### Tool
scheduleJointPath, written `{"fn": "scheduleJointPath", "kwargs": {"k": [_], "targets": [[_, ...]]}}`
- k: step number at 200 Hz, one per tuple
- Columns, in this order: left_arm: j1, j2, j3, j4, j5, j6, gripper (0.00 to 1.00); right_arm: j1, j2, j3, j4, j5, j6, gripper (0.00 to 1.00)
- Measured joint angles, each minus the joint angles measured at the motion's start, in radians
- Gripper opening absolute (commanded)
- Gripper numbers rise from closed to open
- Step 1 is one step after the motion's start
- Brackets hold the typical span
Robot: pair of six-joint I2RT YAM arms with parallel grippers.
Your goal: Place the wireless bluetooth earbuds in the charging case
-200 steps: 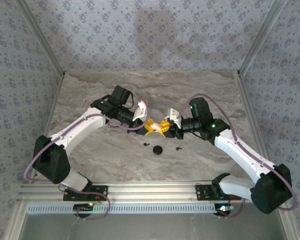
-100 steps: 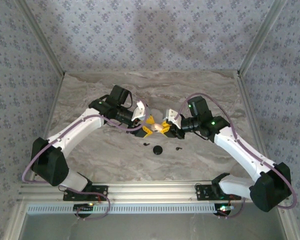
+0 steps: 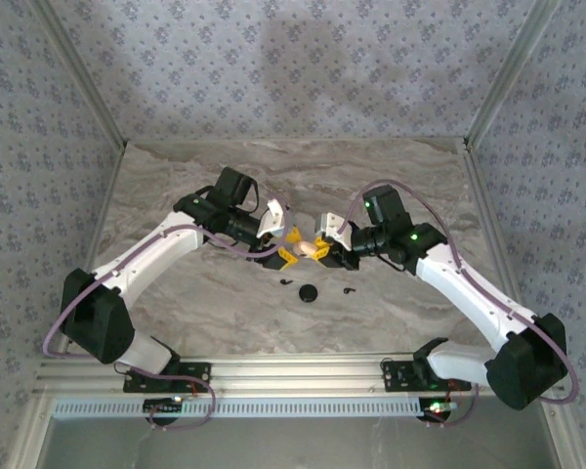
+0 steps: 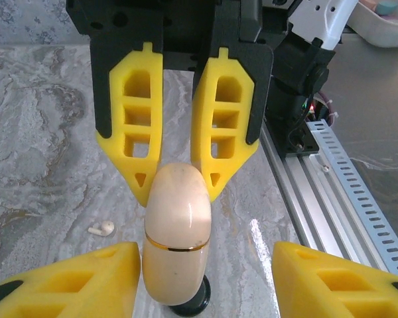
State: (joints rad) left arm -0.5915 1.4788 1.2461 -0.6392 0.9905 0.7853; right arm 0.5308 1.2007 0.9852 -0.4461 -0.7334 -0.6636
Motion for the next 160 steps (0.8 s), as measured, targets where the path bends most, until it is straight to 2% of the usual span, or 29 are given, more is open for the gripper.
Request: {"fn": "scheduleJointPath", "kwargs": {"k": [65, 96, 131, 145, 160], "targets": [[-0.005, 0.0, 0.0, -0.007, -0.014, 0.01, 0.41, 0.005, 0.0, 0.002, 0.0, -0.023, 0.001, 0.22], [-0.006, 0.0, 0.0, -0.008, -0.014, 0.01, 0.44, 0.005, 0.0, 0.002, 0.002, -0.034, 0.002, 0.22], [-0.011, 0.0, 0.0, -0.008, -0.018, 0.01, 0.42, 0.005, 0.0, 0.002, 0.008, -0.043, 0.012, 0.22], [-0.011, 0.0, 0.0, -0.008, -0.019, 0.011, 0.34, 0.005, 0.0, 0.002, 0.008, -0.046, 0.017, 0.22], [-0.011, 0.0, 0.0, -0.004, -0.024, 0.013, 0.32, 0.007, 0.0, 0.002, 0.008, -0.053, 0.02, 0.22]]}}
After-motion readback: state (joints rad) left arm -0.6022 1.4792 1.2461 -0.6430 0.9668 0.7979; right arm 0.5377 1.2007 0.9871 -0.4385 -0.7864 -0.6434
